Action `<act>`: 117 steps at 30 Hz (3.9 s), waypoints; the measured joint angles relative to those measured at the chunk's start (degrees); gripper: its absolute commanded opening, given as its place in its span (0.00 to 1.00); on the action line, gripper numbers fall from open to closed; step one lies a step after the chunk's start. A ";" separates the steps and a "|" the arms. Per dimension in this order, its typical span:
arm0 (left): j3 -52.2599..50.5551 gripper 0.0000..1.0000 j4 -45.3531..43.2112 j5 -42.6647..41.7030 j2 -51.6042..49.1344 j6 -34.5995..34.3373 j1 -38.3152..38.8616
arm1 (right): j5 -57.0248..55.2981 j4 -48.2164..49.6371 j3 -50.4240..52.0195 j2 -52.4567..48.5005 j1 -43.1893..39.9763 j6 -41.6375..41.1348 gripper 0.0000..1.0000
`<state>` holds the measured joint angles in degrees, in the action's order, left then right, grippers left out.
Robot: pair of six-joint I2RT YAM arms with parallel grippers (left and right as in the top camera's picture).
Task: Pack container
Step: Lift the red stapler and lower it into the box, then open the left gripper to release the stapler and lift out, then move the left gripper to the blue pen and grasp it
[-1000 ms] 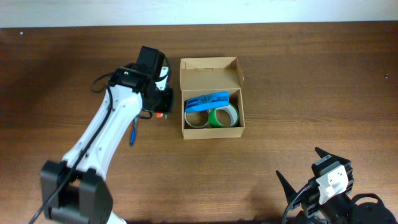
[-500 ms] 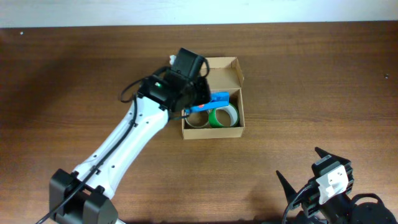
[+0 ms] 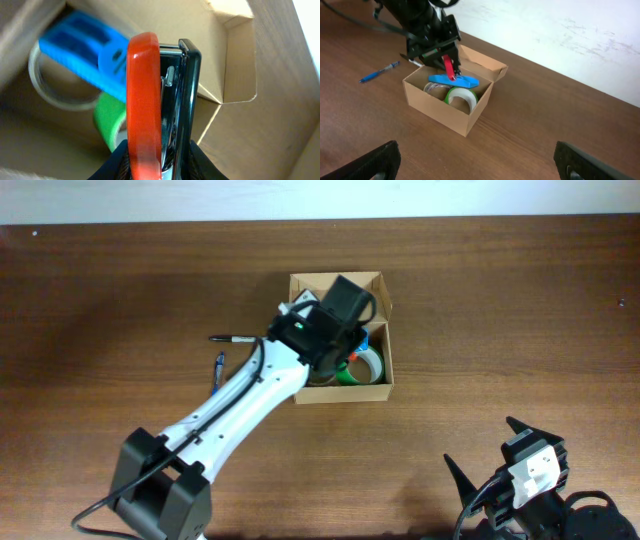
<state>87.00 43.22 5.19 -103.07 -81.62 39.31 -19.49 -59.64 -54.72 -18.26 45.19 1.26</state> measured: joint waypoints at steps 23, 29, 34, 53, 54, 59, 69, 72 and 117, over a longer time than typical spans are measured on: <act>0.00 0.09 3.37 6.49 -1.62 -15.98 2.73 | 0.00 0.00 0.00 0.00 0.00 0.02 0.99; 0.02 0.06 6.93 7.54 -1.62 -16.17 2.73 | 0.00 0.02 0.00 0.00 0.00 0.00 0.99; 0.02 0.06 7.61 7.56 -1.75 -16.20 2.73 | 0.00 0.00 0.00 0.00 0.00 0.02 0.99; 0.02 0.36 7.61 7.50 -5.49 -16.17 2.73 | 0.00 0.00 0.00 0.00 0.00 0.00 0.99; 0.02 0.36 7.61 7.52 -5.49 -16.35 2.73 | 0.00 0.00 0.00 0.00 0.00 0.02 0.99; 0.02 0.36 7.45 7.50 -5.49 -16.37 2.73 | 0.00 0.00 0.00 0.00 0.00 0.00 0.99; 0.02 0.56 6.64 7.48 -5.49 -16.46 2.73 | 0.00 0.00 0.00 0.00 0.00 0.00 0.99; 0.02 0.56 6.54 7.48 -5.49 -16.52 2.73 | 0.00 0.00 0.00 0.00 0.00 0.00 0.99; 0.87 1.00 33.18 9.35 15.13 45.81 -24.63 | 0.00 0.02 0.00 0.00 0.00 -0.02 0.99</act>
<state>87.88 76.40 14.55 -87.94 -35.81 14.68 -19.49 -59.61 -54.72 -18.26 45.19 1.23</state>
